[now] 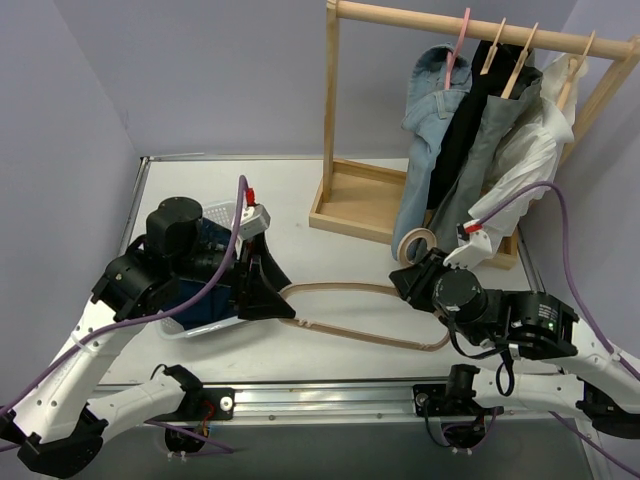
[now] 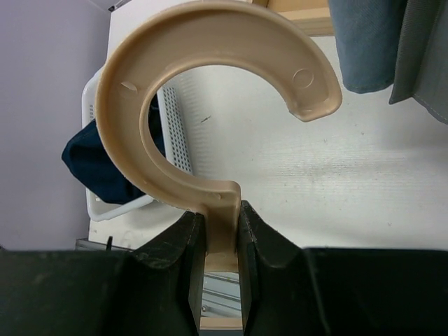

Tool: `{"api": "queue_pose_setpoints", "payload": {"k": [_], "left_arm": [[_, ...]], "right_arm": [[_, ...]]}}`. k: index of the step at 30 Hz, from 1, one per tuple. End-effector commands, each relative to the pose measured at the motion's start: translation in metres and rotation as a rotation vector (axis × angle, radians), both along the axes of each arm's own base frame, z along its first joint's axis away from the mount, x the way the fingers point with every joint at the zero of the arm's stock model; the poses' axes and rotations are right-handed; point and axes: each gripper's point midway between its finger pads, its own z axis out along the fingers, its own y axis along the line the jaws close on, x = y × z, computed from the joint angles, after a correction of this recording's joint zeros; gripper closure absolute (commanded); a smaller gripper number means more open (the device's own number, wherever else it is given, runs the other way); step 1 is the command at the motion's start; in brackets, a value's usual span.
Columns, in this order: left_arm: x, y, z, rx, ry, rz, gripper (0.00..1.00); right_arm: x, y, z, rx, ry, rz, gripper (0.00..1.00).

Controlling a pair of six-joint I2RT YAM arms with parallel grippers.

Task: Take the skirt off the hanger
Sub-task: Place the hanger at the clothesline.

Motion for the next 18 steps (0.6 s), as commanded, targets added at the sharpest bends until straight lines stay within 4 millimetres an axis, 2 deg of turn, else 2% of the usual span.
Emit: {"api": "queue_pose_setpoints", "payload": {"k": [1,2,3,4,6,7,8,9,10,12,13,15,18], "left_arm": [[0.003,0.000,-0.005,0.026,-0.018,0.031,0.37],[0.006,0.000,-0.005,0.036,-0.019,0.049,0.50],[0.009,0.000,-0.005,0.050,-0.013,0.071,0.93],[0.015,-0.001,-0.010,0.076,0.000,0.096,0.97],[0.029,0.002,-0.016,0.126,-0.011,0.173,0.98],[0.034,0.003,-0.018,0.146,-0.012,0.200,0.98],[0.049,0.008,-0.024,0.187,-0.034,0.286,0.98],[0.054,0.013,-0.029,0.226,-0.045,0.322,0.98],[0.059,0.018,-0.027,0.243,-0.067,0.360,0.98],[0.076,0.032,-0.031,0.310,-0.106,0.474,0.98],[0.081,0.035,-0.025,0.316,-0.124,0.502,0.98],[0.091,0.043,-0.025,0.362,-0.146,0.551,0.98],[0.099,0.042,-0.008,0.325,-0.192,0.581,0.98]], "right_arm": [[0.010,0.005,0.018,0.023,-0.047,-0.032,1.00],[0.010,0.005,0.018,0.025,-0.048,-0.030,1.00],[0.010,0.005,0.017,0.023,-0.048,-0.029,1.00],[0.010,0.004,0.018,0.024,-0.052,-0.029,0.99],[0.009,0.002,0.019,0.034,-0.056,-0.029,0.91],[0.008,-0.001,0.021,0.045,-0.060,-0.033,0.73],[0.007,-0.003,0.022,0.052,-0.062,-0.032,0.62],[0.007,-0.005,0.024,0.058,-0.066,-0.031,0.52],[0.004,-0.009,0.028,0.071,-0.074,-0.024,0.37],[0.002,-0.016,0.029,0.081,-0.074,-0.030,0.25],[0.001,-0.022,0.033,0.101,-0.081,-0.039,0.18],[-0.002,-0.030,0.036,0.116,-0.088,-0.045,0.16],[-0.005,-0.043,0.043,0.169,-0.106,-0.064,0.18]]}}
